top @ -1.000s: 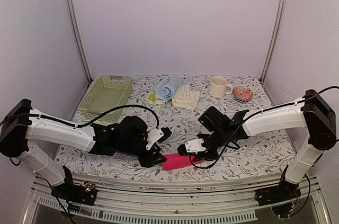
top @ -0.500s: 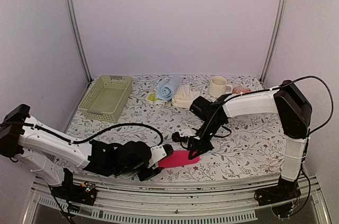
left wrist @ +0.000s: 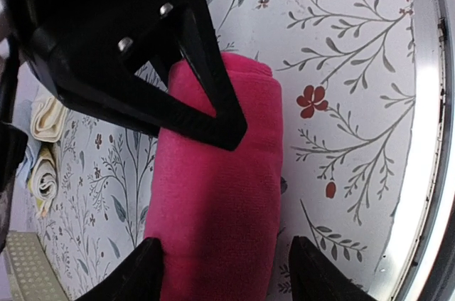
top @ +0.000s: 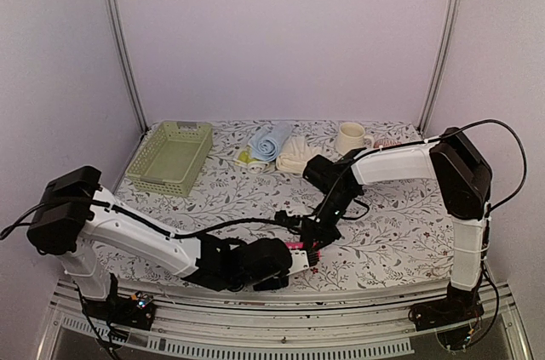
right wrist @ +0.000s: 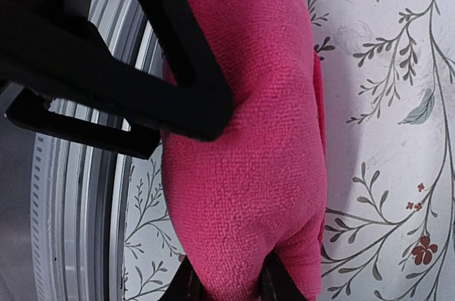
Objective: Roll the towels
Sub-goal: Roll the towel at the center of the board, then pick up the towel from the center of the board.
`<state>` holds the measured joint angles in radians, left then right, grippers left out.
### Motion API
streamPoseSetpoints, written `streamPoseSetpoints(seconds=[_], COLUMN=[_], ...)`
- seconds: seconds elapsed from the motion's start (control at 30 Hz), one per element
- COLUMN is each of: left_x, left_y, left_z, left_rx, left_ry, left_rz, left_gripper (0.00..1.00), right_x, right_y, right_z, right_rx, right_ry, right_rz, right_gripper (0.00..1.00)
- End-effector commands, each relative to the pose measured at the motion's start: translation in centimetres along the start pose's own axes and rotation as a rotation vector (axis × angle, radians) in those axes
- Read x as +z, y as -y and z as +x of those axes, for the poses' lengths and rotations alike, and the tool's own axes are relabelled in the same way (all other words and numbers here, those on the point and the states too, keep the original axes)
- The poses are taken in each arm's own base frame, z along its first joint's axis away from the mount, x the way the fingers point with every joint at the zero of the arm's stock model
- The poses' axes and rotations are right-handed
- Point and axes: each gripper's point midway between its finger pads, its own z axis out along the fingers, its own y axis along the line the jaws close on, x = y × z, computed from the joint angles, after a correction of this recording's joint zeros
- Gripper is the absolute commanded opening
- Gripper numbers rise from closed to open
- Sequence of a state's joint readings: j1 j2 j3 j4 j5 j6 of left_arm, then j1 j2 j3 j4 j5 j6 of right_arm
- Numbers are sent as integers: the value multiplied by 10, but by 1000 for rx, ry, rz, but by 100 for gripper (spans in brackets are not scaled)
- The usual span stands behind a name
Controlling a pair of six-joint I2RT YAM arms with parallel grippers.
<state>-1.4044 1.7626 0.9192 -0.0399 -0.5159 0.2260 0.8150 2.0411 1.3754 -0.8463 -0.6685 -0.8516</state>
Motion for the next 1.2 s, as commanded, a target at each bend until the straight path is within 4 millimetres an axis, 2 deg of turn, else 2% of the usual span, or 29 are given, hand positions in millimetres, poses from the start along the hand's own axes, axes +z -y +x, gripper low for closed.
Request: streamPoseSetpoints(seconds=[0.0,0.23,0.43,0.57,0.63,0.73,0.97,1.07,1.17], left_x=[11,23,1,-21,-24,-8,47,62,66], left_y=[3,-9,5,-1,-5,-4,-6,-10,-15], left_z=[-5,-10,-29,-41,-43,-30,6,24,32], left_rx=[112,156,140,117,92,84,106,116,125], left_ry=[-20,-41,50,98,115,72,-99,-170,-202], left_rz=[-33,-129,24,63,75,75,0,-45,-79], left_gripper=[64,66,66,66,66,66,62,60,58], right_x=[28,29,31,31,32,31,31,30,29], right_y=[-15,-16,-16,-16,-17,-16,-19,-22,-26], right_z=[49,49,53,53,53,51,51,52,50], right_rx=[128,130,141,143,147,148,149,151,150], right_ry=[-166,-166,-175,-175,-174,-163,-158,-157,-143], right_rz=[-85,-95,-99,-99,-101,-101,-112,-117,-135], right_gripper=[20,20,21,21,21,21,22,22,22])
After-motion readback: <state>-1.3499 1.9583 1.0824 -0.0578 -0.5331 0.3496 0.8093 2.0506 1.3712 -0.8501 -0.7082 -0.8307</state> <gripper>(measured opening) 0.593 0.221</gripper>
